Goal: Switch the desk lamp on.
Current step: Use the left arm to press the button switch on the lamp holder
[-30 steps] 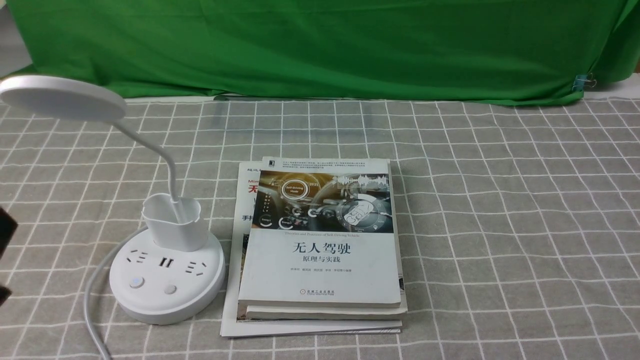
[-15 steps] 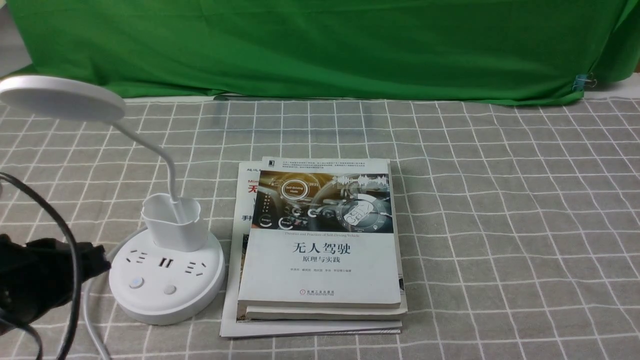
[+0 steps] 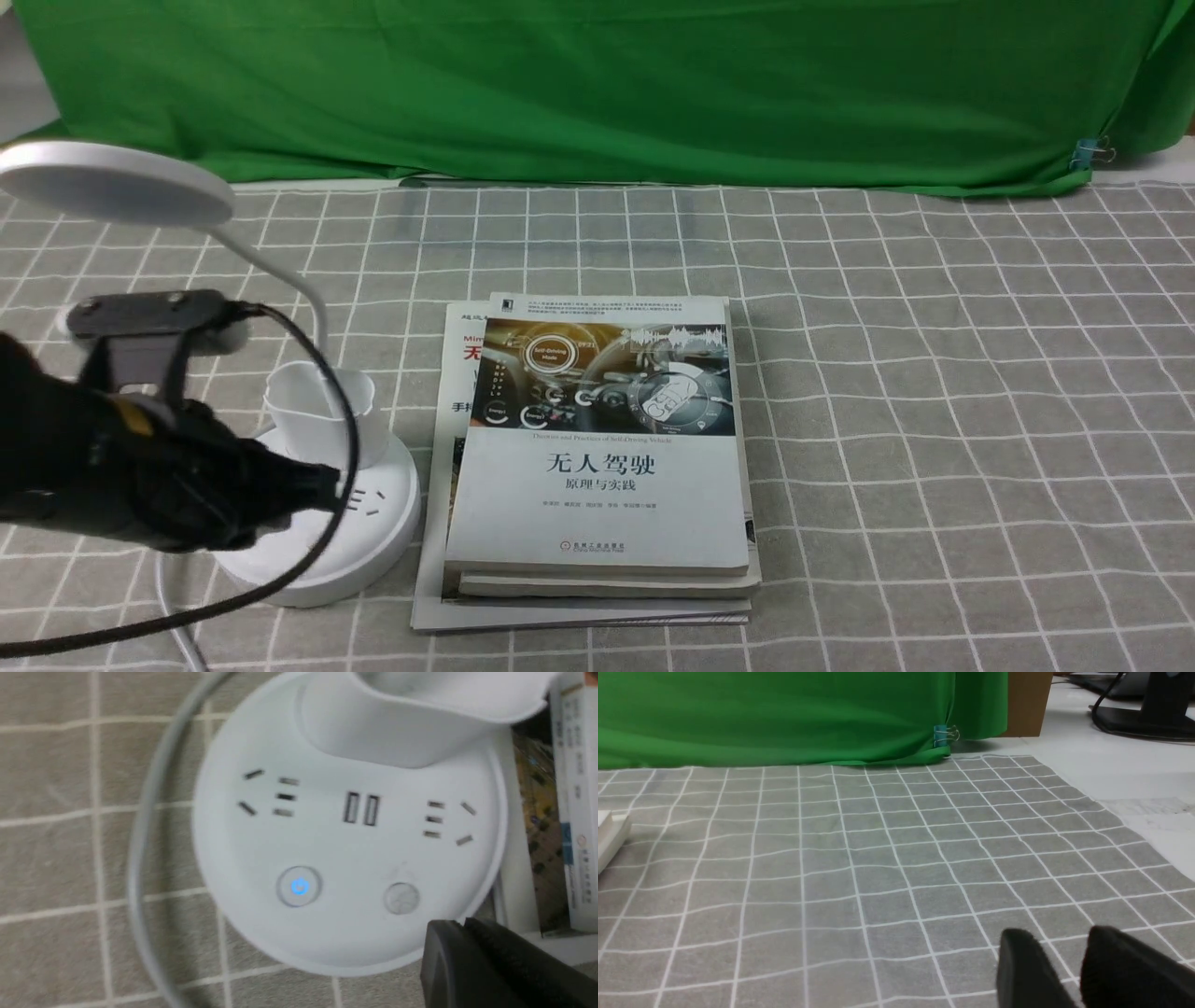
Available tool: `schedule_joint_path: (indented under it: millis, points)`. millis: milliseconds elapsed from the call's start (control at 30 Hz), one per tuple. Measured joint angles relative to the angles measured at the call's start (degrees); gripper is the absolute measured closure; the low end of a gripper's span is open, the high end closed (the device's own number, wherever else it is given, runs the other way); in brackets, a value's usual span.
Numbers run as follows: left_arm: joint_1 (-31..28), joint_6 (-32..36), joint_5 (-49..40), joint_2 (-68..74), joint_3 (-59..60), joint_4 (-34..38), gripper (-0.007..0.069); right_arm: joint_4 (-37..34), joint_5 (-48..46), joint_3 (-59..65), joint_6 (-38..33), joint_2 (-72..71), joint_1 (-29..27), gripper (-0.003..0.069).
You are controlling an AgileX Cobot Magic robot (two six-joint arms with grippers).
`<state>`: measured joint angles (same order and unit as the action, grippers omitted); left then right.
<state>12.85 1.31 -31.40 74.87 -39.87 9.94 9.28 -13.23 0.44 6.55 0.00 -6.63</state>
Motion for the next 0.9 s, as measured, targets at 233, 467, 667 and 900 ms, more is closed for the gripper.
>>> schedule_joint_path:
  millis: [233,467,667,900]
  points:
    - [7.14,-13.72,1.95,7.01,-2.46,-16.54,0.0606,0.0,0.0,0.0,0.0,0.0,0.0,0.0414]
    - [7.27,-14.46,3.49,8.78,-2.59,-18.61,0.0606,0.0,0.0,0.0,0.0,0.0,0.0,0.0414]
    - [7.27,-14.46,3.93,10.14,-1.79,-18.95,0.0606,0.0,0.0,0.0,0.0,0.0,0.0,0.0414]
    - [7.27,-14.46,4.63,10.83,-0.83,-19.47,0.0606,0.0,0.0,0.0,0.0,0.0,0.0,0.0414]
